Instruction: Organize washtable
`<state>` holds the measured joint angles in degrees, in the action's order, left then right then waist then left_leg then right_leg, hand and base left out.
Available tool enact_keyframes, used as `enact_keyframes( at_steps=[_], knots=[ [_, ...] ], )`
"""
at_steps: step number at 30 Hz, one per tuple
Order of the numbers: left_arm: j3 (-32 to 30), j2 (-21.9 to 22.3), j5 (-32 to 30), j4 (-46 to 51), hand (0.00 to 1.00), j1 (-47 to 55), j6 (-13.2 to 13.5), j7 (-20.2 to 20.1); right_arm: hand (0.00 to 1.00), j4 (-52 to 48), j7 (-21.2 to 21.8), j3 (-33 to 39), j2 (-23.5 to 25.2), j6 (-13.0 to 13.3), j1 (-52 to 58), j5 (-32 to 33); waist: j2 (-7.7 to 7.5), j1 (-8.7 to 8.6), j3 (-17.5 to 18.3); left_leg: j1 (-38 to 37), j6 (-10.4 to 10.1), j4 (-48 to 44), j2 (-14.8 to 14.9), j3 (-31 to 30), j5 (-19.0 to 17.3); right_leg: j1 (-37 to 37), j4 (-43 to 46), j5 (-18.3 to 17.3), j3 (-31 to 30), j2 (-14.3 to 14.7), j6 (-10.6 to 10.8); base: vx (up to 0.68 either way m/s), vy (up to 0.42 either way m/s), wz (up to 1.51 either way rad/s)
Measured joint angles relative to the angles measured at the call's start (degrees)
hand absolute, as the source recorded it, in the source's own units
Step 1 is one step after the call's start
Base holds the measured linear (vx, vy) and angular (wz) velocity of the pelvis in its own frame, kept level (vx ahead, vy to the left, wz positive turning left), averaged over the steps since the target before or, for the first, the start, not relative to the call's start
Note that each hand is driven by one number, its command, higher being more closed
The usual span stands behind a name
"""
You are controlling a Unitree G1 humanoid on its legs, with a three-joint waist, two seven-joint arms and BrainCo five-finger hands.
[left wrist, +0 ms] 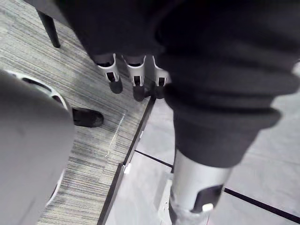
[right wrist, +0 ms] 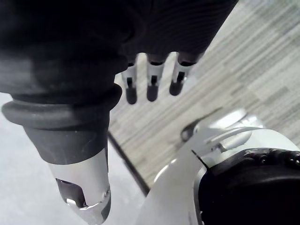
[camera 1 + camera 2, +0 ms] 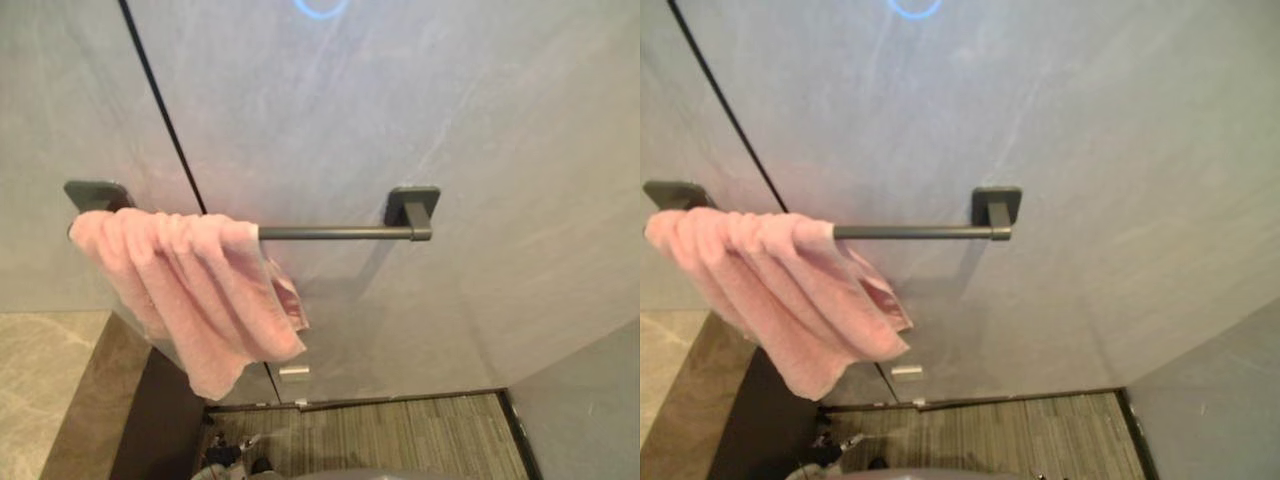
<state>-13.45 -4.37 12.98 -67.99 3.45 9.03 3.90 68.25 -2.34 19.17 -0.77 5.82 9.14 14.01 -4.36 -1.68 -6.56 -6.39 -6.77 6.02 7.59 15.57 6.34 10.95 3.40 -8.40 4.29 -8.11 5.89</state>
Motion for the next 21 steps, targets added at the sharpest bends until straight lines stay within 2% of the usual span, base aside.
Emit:
enact_keyframes(
  at_steps=[6, 14, 16, 18, 19, 20, 21],
  knots=[
    [1.06, -0.23, 2.98, 0.02, 0.0, -0.19, 0.15, 0.12, 0.0, 0.13, 0.02, -0.08, -0.05, -0.06, 0.23, 0.65, -0.11, 0.94, -0.05, 1.14, -0.02, -0.02, 0.01, -0.01, -0.02, 0.96, -3.25, 1.27, 1.6, -0.01, 0.36, 0.0, -0.025, 0.08],
    [2.19, -0.34, 4.18, 0.02, 0.0, -0.04, 0.28, 0.42, 0.0, 0.15, 0.0, -0.06, -0.12, -0.01, -0.08, 2.34, 0.38, 0.87, -0.34, 0.24, -0.03, -0.04, 0.02, 0.46, -0.01, 1.94, -3.46, 1.28, 2.06, -0.04, 0.38, -0.01, -0.02, 0.0],
    [2.28, -0.19, 4.52, 0.64, 0.0, 0.1, 0.49, 1.83, 0.0, 0.14, -0.14, -0.09, -0.21, 0.13, -0.12, 2.37, 0.55, 0.84, -0.44, 0.43, -0.01, -0.04, 0.0, 0.1, 0.03, 1.97, -3.45, 1.28, 2.47, -0.04, 0.38, -0.07, -0.024, 0.09],
    [1.48, 0.75, 6.54, 5.72, 0.0, 1.57, 1.41, 4.64, 0.0, -0.03, -0.45, -1.41, -0.2, 0.58, 0.07, 3.22, 0.58, 0.78, -0.54, 1.17, 0.19, -0.04, -0.27, -1.01, 0.25, 1.97, -3.46, 1.28, 3.67, -0.14, 0.39, -0.06, -0.018, 0.3],
    [-0.08, 2.25, 7.88, 13.12, 0.0, 3.78, 1.97, 6.26, 0.0, -0.05, -0.82, -2.26, -0.28, 0.64, 0.18, 3.71, 0.53, 0.92, -0.62, 1.98, 0.41, -0.04, -0.51, -2.01, 0.42, 1.89, -3.51, 1.28, 4.79, -0.24, 0.4, -0.06, -0.025, 0.51],
    [-0.87, 4.21, 9.46, 20.97, 0.0, 6.03, 3.74, 7.91, 0.0, -0.07, -1.33, -2.67, -0.2, 0.78, 0.26, 4.04, 0.46, 1.03, -0.88, 2.69, 0.55, -0.04, -0.74, -3.02, 0.66, 1.88, -3.53, 1.27, 5.82, -0.28, 0.41, -0.06, -0.026, 0.43],
    [-0.95, 4.82, 9.9, 24.05, 0.0, 6.83, 4.68, 8.82, 0.0, -0.1, -1.45, -3.23, -0.23, 0.95, 0.32, 4.17, 0.38, 1.16, -1.03, 2.85, 0.58, -0.04, -0.79, -3.29, 0.73, 1.9, -3.53, 1.27, 6.15, -0.29, 0.41, -0.05, -0.026, 0.34]
  ],
)
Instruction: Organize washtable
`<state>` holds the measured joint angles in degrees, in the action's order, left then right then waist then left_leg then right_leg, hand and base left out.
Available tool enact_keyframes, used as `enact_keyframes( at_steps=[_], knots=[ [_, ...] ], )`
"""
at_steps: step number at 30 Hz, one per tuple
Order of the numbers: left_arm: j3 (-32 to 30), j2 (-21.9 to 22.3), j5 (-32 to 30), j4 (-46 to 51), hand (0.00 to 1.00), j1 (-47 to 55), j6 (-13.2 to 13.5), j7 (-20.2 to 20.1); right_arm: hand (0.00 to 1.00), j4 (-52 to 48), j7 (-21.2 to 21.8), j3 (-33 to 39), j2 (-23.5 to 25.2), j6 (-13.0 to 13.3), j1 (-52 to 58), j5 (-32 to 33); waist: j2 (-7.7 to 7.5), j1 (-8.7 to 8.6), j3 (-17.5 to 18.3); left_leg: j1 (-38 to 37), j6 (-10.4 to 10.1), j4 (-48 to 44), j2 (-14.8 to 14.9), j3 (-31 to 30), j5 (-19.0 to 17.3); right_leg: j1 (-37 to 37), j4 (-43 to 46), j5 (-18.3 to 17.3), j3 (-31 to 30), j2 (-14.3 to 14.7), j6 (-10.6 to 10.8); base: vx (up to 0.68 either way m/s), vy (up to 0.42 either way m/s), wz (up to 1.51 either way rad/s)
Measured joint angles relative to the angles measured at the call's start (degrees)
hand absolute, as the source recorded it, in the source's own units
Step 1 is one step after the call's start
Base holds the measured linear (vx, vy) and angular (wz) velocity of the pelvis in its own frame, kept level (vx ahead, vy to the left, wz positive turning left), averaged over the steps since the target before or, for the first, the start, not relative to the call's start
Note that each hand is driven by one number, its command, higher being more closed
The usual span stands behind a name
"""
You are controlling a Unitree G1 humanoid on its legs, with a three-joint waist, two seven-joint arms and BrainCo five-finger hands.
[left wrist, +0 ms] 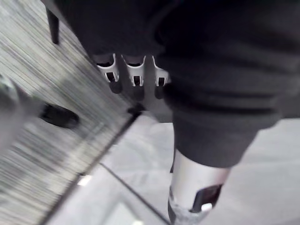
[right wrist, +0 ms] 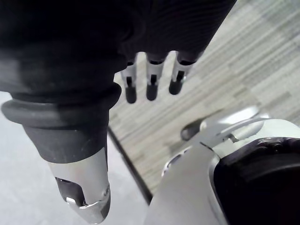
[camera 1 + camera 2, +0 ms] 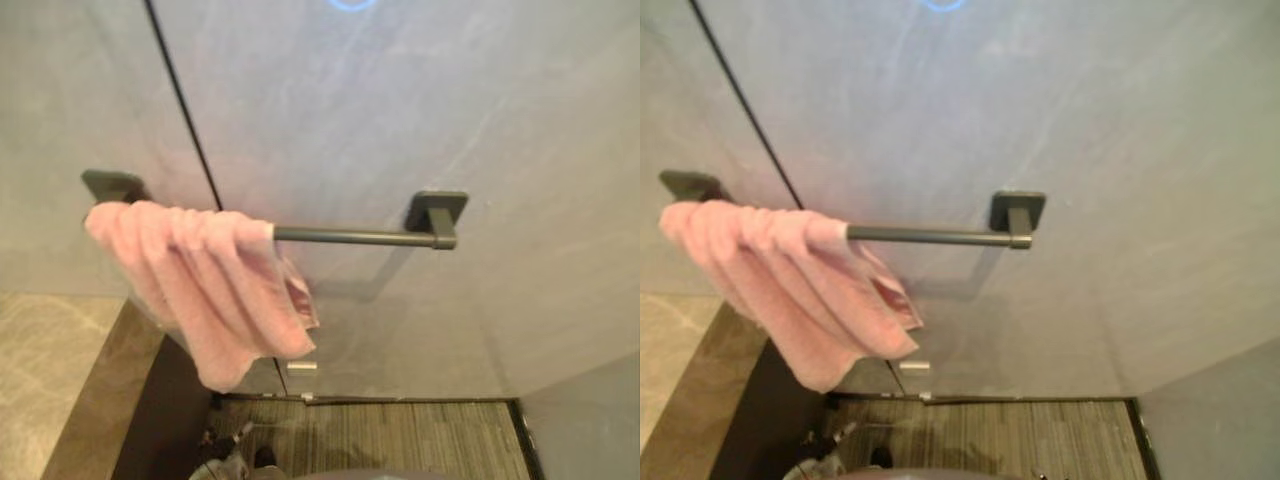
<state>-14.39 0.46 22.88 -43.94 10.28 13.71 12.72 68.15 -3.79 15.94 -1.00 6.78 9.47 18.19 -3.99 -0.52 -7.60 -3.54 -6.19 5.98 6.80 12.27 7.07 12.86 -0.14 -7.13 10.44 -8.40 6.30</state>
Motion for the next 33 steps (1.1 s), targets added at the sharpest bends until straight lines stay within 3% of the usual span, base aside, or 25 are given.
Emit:
enact_keyframes(
  at_steps=[1, 4, 10, 24, 33],
  knots=[
    [-1.58, 1.31, 0.21, 6.54, 0.0, 1.51, 1.78, 1.62, 0.0, -0.52, -0.07, -0.8, 0.08, 0.58, 0.16, 0.33, -0.2, 0.41, -0.22, 0.3, 0.14, 0.0, -0.03, -0.51, 0.16, 0.02, 0.01, 0.0, 0.46, 0.06, 0.0, -0.03, -0.018, 0.17],
    [-4.59, 1.63, 0.03, 14.14, 0.0, 2.1, 4.19, 5.35, 0.0, -2.36, -0.04, -1.73, 0.19, 1.7, 1.12, 0.38, 0.07, 1.37, -0.38, 0.27, 0.16, 0.0, -0.03, -0.64, 0.19, 0.14, 0.06, -0.03, 0.56, 0.09, 0.01, -0.01, -0.006, 0.04],
    [-5.8, 3.33, -2.37, 22.01, 0.0, 2.71, 5.55, 10.68, 0.0, -4.65, 0.05, -3.73, -0.18, 1.8, 1.93, 0.3, 0.51, 1.4, -0.66, 0.07, 0.22, 0.01, -0.03, -0.66, 0.26, 0.49, 0.08, -0.11, 0.72, 0.07, 0.06, -0.02, -0.012, 0.01],
    [-0.86, 3.0, -8.56, 38.06, 0.0, 4.0, 7.09, 11.47, 0.0, -7.0, 0.07, -7.18, -0.65, 1.86, 2.62, 0.21, 0.43, 1.37, -0.4, -0.33, 0.21, 0.01, 0.1, -0.61, 0.27, 1.0, 0.06, -0.35, 1.0, 0.17, -0.03, -0.01, -0.016, 0.01],
    [-1.11, 3.06, -10.36, 49.9, 0.0, 3.05, 9.7, 13.65, 0.0, -6.48, 0.37, -7.31, -1.25, 1.84, 3.03, 0.19, 0.6, 1.34, 1.62, -0.05, -0.03, 0.0, 0.29, -0.04, 0.45, 0.85, 0.05, -0.31, 0.47, 0.21, -0.05, 0.0, -0.004, -0.02]
  ],
)
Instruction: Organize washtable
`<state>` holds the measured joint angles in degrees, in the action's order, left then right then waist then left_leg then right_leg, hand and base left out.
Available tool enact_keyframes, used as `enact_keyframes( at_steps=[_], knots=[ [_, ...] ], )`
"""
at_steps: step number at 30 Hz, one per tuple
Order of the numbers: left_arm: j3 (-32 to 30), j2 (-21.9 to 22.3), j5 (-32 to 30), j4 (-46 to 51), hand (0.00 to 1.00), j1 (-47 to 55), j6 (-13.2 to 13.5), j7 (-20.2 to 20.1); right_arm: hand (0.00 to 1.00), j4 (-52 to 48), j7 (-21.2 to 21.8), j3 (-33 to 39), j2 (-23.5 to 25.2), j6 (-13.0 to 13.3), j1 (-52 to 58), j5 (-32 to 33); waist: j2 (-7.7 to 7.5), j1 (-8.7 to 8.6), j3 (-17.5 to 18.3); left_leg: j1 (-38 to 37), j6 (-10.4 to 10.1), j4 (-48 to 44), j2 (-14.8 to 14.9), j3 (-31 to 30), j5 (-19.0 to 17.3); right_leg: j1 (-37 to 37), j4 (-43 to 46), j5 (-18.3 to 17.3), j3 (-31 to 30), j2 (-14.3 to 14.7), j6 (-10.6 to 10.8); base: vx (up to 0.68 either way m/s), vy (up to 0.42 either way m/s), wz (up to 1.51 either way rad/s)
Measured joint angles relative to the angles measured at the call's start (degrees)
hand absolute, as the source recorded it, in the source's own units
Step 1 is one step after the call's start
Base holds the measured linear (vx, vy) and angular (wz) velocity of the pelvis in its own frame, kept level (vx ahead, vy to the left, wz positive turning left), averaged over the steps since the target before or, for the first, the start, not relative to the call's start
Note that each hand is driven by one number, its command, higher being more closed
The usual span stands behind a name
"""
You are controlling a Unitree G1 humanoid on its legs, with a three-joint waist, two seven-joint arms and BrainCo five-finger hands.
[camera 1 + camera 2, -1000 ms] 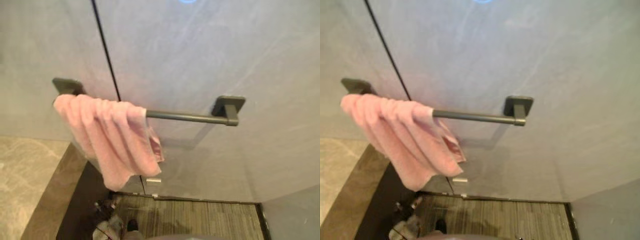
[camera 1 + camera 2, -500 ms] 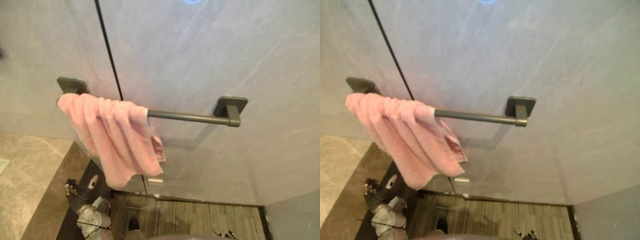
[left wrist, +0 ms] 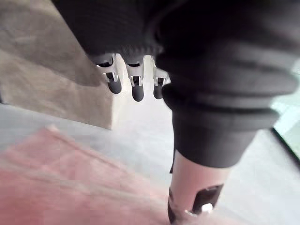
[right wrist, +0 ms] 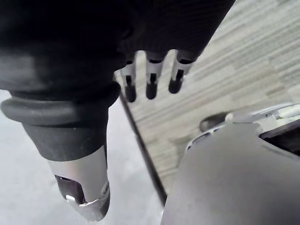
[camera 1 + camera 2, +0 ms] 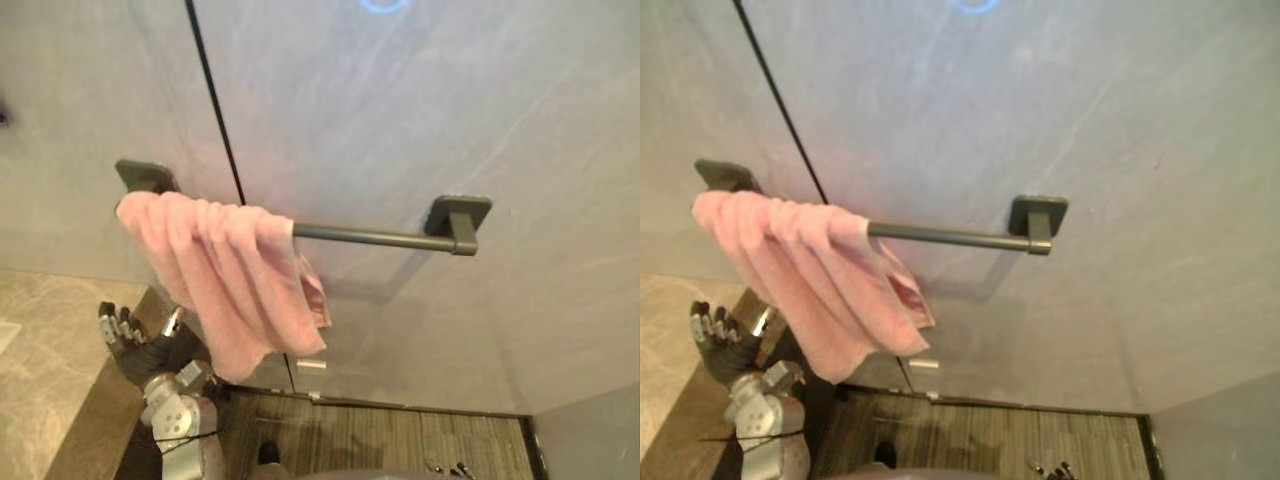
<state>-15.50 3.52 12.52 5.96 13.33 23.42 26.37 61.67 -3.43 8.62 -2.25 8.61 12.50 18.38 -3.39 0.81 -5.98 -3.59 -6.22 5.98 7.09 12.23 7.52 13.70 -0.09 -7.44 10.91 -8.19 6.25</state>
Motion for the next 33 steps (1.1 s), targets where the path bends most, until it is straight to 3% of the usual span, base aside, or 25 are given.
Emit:
enact_keyframes(
  at_steps=[8, 19, 29, 33],
  knots=[
    [-1.04, -0.31, -0.82, 3.77, 0.0, -2.83, 1.13, -1.88, 0.0, 0.4, 1.08, 2.27, -0.45, -0.14, 0.42, -0.97, 0.75, -0.07, 1.62, 0.7, 0.06, 0.0, 0.19, 0.98, 0.02, -1.2, 0.84, 0.05, -1.0, 0.03, -0.04, -0.02, -0.007, -0.04],
    [-3.3, -9.56, 13.02, 2.27, 0.0, -3.61, 0.19, -20.29, 0.0, -0.37, 3.84, 4.22, -0.29, -1.39, 0.12, -1.26, 1.22, -1.49, 1.47, -0.43, 0.03, 0.01, 0.67, 2.33, -0.04, -1.73, 0.52, 0.22, -2.31, 0.34, -0.19, -0.03, -0.017, -0.06],
    [-5.31, -14.96, 19.74, -2.0, 0.0, -1.99, -0.73, -29.86, 0.0, -1.78, 6.12, 4.52, -0.55, -2.46, 0.55, -3.38, 1.62, -0.9, 1.28, -0.2, -0.09, 0.0, 0.71, 2.36, -0.18, -1.8, -0.12, 0.23, -2.32, 0.46, -0.23, 0.0, -0.007, 0.0],
    [-4.85, -16.52, 21.99, -4.42, 0.0, -0.19, -3.08, -33.05, 0.0, -1.97, 6.45, 4.46, -0.56, -2.49, 0.59, -4.57, 1.87, -0.64, 1.1, -0.12, -0.07, 0.0, 0.68, 2.33, -0.19, -1.93, -0.09, 0.23, -2.34, 0.43, -0.23, -0.03, -0.022, 0.0]
  ],
)
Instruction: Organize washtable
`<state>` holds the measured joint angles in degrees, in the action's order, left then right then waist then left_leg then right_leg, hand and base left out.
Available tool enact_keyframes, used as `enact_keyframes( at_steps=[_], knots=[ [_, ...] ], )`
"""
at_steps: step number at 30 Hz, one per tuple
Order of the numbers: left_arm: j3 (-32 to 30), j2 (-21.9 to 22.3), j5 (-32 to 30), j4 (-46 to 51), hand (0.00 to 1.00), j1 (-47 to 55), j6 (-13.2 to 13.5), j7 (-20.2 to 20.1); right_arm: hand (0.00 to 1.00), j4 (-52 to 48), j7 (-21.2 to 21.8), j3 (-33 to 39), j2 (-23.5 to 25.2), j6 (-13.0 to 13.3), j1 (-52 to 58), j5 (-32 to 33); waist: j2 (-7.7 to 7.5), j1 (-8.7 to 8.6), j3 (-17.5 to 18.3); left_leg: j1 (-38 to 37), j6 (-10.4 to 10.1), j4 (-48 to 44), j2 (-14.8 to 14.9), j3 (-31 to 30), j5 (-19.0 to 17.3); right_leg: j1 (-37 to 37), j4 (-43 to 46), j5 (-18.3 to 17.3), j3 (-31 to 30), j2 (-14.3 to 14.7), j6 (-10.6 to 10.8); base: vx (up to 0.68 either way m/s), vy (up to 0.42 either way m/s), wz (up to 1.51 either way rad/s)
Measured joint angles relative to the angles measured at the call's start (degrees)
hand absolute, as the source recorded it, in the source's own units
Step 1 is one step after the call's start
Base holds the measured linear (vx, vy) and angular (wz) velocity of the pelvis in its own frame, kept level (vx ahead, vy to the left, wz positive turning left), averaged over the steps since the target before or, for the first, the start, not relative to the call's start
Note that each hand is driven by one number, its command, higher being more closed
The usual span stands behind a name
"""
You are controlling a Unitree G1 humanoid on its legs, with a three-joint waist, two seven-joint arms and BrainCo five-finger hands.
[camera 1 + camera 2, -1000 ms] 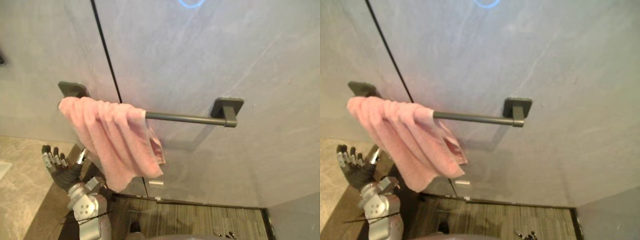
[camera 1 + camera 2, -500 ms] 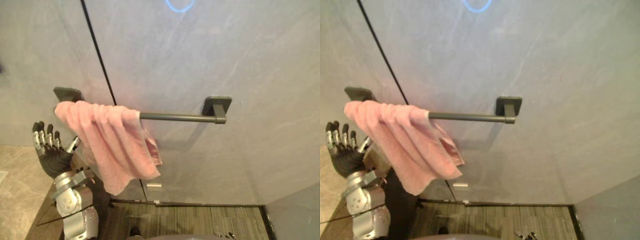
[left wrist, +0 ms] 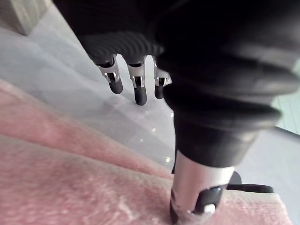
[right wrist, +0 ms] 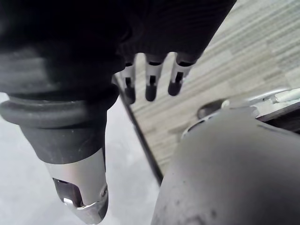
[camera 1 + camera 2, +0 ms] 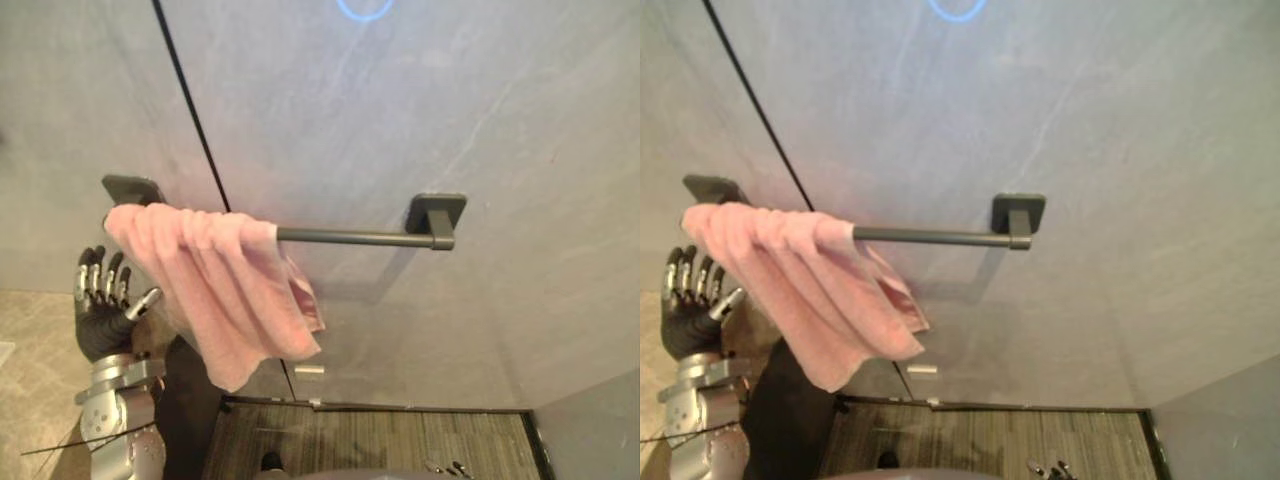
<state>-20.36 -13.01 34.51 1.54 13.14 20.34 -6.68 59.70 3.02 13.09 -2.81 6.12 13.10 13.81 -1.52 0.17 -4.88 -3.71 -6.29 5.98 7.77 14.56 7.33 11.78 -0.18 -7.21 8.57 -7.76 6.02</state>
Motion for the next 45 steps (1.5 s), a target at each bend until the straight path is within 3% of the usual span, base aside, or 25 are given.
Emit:
enact_keyframes(
  at_steps=[4, 14, 30, 31, 37, 39, 45],
  knots=[
    [1.86, -1.81, 2.04, -2.09, 0.0, 2.13, -2.29, -2.4, 0.0, -0.75, 0.83, -0.07, -0.01, -0.03, 0.21, -0.49, -0.02, 0.04, 0.0, 0.25, 0.02, -0.01, 0.0, 0.0, -0.01, -0.33, 0.04, -0.01, -0.05, 0.0, -0.01, -0.01, -0.005, 0.0],
    [5.54, -5.34, 5.49, -2.95, 0.0, 5.85, -4.45, -7.3, 0.0, -4.83, 1.07, -2.93, -0.27, -0.1, 0.37, -2.7, 0.15, 0.5, 0.04, 0.86, 0.0, -0.03, -0.04, 0.1, 0.01, -1.17, 0.36, 0.0, -0.35, -0.05, 0.0, 0.0, 0.0, 0.0],
    [9.85, -8.67, 5.45, -3.45, 0.0, 7.37, -6.44, -8.7, 0.0, -9.75, 2.49, -5.24, -0.89, -0.36, 3.06, -3.13, 0.59, 0.46, 0.13, 0.99, 0.02, -0.27, 0.0, 0.59, 0.02, -2.1, 1.05, -0.01, -0.98, -0.13, 0.01, -0.02, -0.005, -0.02],
    [10.29, -9.26, 5.44, -3.45, 1.0, 7.63, -6.44, -9.08, 0.0, -10.02, 2.72, -5.25, -0.88, -0.37, 3.17, -3.13, 0.61, 0.44, 0.13, 1.0, 0.02, -0.29, 0.01, 0.6, 0.02, -2.11, 1.05, -0.01, -0.99, -0.13, 0.01, 0.0, 0.0, 0.0],
    [14.15, -10.62, 2.93, -3.45, 1.0, 7.99, -7.64, -9.55, 0.0, -16.67, 3.43, -7.34, -0.66, -0.54, 4.95, -3.14, 0.8, -0.82, 0.4, 1.57, 0.04, -0.32, 0.08, 1.38, 0.01, -3.64, 1.55, 0.0, -2.22, -0.15, 0.02, -0.01, -0.006, -0.09],
    [14.15, -10.59, 2.35, -3.58, 1.0, 7.31, -7.68, -9.18, 0.0, -18.66, 3.43, -7.33, -0.46, -0.82, 5.68, -3.14, 0.35, -1.24, 0.72, 1.69, 0.04, -0.33, 0.1, 1.51, 0.01, -3.88, 1.6, 0.0, -2.39, -0.15, 0.02, 0.01, -0.009, -0.07],
    [13.25, -8.51, 0.84, -4.54, 1.0, 3.94, -7.65, -6.78, 0.0, -19.89, 3.48, -6.74, -0.45, -1.21, 8.01, -3.2, 0.93, -2.4, 1.36, 1.82, 0.04, -0.37, 0.11, 1.7, 0.01, -3.89, 1.57, 0.06, -2.39, -0.15, 0.06, 0.0, 0.0, 0.0]
  ],
)
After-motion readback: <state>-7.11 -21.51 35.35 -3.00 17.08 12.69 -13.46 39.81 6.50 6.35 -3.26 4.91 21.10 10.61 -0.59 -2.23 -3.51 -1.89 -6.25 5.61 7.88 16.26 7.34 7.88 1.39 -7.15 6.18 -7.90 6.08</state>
